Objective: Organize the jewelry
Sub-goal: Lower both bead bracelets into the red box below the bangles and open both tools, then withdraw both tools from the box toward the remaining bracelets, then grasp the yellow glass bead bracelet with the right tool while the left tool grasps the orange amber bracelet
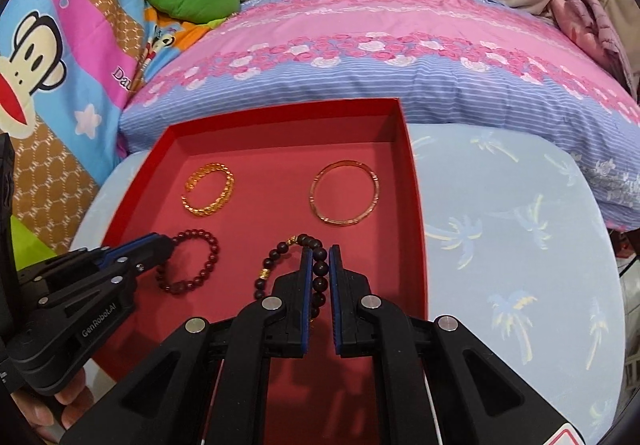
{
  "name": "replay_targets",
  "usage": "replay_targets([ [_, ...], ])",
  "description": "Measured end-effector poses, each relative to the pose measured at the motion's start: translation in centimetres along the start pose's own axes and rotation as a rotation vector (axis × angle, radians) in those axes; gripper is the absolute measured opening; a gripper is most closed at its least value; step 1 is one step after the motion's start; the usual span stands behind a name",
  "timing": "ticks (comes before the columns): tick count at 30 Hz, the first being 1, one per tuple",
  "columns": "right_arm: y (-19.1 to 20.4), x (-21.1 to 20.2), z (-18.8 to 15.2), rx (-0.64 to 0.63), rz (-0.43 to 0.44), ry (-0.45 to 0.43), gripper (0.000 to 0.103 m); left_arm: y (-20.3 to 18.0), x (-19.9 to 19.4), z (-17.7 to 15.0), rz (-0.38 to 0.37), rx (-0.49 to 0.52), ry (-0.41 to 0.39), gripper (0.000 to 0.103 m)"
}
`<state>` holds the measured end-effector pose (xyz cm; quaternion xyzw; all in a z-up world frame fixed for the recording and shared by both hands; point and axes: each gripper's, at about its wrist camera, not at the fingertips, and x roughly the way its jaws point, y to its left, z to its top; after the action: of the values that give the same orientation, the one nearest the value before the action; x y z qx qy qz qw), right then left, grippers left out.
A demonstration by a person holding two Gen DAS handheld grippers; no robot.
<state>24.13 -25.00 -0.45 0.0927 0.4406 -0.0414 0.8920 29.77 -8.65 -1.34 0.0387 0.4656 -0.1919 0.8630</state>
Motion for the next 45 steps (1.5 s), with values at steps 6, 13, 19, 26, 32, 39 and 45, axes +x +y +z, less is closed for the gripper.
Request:
replay_targets([
  [6, 0.1, 0.5, -0.1, -0.025, -0.055, -0.014, 0.011, 0.6, 0.0, -0.3, 0.056, -0.005, -0.02, 0.009],
  [13, 0.3, -1.1, -0.4, -0.012, -0.048, -0.043, 0.024, 1.1, -1.3, -0.5, 0.082, -0.028, -0.052, 0.028],
  [19, 0.5, -4.4, -1.4, -0.006, -0.024, -0.077, 0.028, 0.6, -3.6, -1.6, 0.09, -0.022, -0.075, 0.029],
  [26, 0.8, -8.7, -4.8, -0.004, -0.004, -0.083, 0.029, -0.1, -7.1, -5.0, 0.081, -0.025, -0.076, 0.03],
  [32, 0.9, -11.3, -9.3, -0.012, -0.006, -0.052, 0.029, -0.5, -9.4, -8.5, 0.066, -0.038, -0.054, 0.034],
  [39, 1.1, -12.8, -14.6, -0.012, 0.007, 0.01, 0.029, -0.6, -11.7, -13.3, 0.056, -0.043, -0.022, 0.034],
  [45, 1.1, -12.9, -17.7, -0.01, 0.004, 0.048, 0.029, -1.2, -12.5, -16.8, 0.057, -0.037, 0.012, 0.034],
])
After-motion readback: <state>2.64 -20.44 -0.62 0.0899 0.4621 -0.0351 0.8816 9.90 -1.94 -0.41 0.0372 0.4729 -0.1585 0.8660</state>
